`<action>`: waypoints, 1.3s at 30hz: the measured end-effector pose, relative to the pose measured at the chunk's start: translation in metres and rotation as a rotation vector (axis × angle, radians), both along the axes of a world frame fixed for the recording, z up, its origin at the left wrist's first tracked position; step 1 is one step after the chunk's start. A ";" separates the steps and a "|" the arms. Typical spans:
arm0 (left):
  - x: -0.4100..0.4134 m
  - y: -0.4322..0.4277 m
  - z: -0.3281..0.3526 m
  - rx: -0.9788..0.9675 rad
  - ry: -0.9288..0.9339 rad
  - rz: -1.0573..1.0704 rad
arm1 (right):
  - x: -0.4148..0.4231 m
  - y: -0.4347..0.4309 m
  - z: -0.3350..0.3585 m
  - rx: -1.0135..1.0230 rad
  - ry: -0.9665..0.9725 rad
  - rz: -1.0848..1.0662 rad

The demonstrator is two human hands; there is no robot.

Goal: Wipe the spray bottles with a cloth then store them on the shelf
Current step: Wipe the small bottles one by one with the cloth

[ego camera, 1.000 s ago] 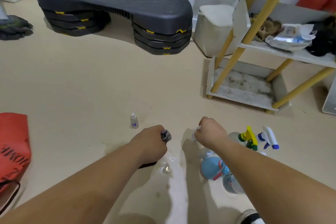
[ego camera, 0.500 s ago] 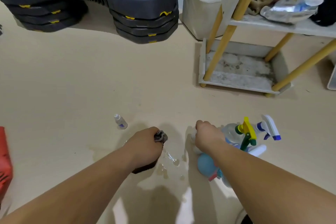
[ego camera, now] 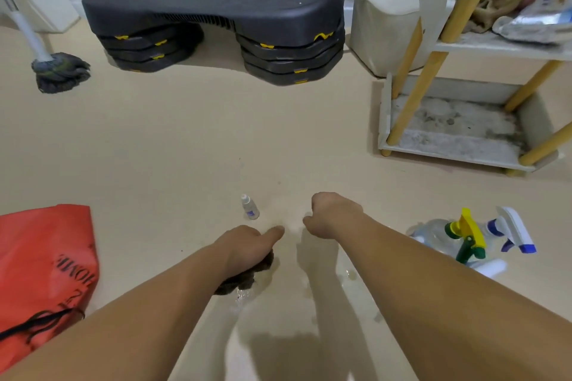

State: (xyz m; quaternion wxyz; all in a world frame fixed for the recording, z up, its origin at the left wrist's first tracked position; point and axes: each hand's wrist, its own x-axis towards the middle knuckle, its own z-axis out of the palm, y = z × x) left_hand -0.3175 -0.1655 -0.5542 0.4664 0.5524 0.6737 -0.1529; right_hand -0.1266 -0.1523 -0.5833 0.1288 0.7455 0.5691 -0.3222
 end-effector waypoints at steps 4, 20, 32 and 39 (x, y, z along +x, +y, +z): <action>-0.023 0.006 -0.012 0.012 0.242 -0.197 | -0.019 0.006 -0.008 -0.014 0.160 0.014; -0.023 0.098 -0.091 0.450 0.363 -0.343 | -0.033 0.022 -0.031 0.047 0.280 -0.052; -0.012 0.090 -0.022 0.462 0.055 -0.225 | -0.035 0.019 0.013 0.141 0.395 -0.122; 0.002 0.054 0.108 0.502 -0.234 -0.154 | -0.027 -0.008 0.085 0.418 0.420 -0.148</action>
